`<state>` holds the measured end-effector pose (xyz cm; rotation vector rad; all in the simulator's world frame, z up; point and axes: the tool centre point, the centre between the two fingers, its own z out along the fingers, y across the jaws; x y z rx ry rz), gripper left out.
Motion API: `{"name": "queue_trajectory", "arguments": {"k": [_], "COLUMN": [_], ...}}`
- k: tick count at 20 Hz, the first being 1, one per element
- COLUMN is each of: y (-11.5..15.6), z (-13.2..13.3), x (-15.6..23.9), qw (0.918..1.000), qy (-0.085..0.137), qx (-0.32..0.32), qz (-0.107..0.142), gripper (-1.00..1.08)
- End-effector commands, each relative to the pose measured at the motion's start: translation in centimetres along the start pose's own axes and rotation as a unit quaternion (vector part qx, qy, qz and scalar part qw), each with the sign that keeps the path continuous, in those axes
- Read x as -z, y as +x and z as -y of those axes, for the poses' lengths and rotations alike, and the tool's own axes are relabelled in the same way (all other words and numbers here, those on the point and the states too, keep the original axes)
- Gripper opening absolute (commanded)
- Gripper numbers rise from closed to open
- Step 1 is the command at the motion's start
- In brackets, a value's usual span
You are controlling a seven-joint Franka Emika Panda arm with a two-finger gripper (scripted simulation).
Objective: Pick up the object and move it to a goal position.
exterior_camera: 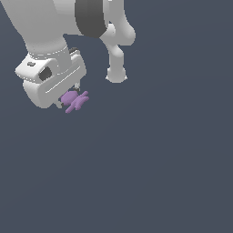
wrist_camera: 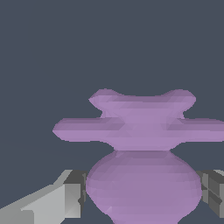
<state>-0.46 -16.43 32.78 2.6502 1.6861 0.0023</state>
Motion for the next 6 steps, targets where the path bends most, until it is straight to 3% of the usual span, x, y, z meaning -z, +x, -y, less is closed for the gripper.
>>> {"name": "queue_trajectory", "arguments": {"k": [1, 6], "y": [-0.43, -0.68], "z": [-0.17, -0.37], "x": [0.79, 1.24], "qw": [1.0, 1.0], "qy": [0.001, 0.001], "qx": [0.0, 0.0], "qz": [0.0, 0.0], "gripper": [-1.0, -1.0]}}
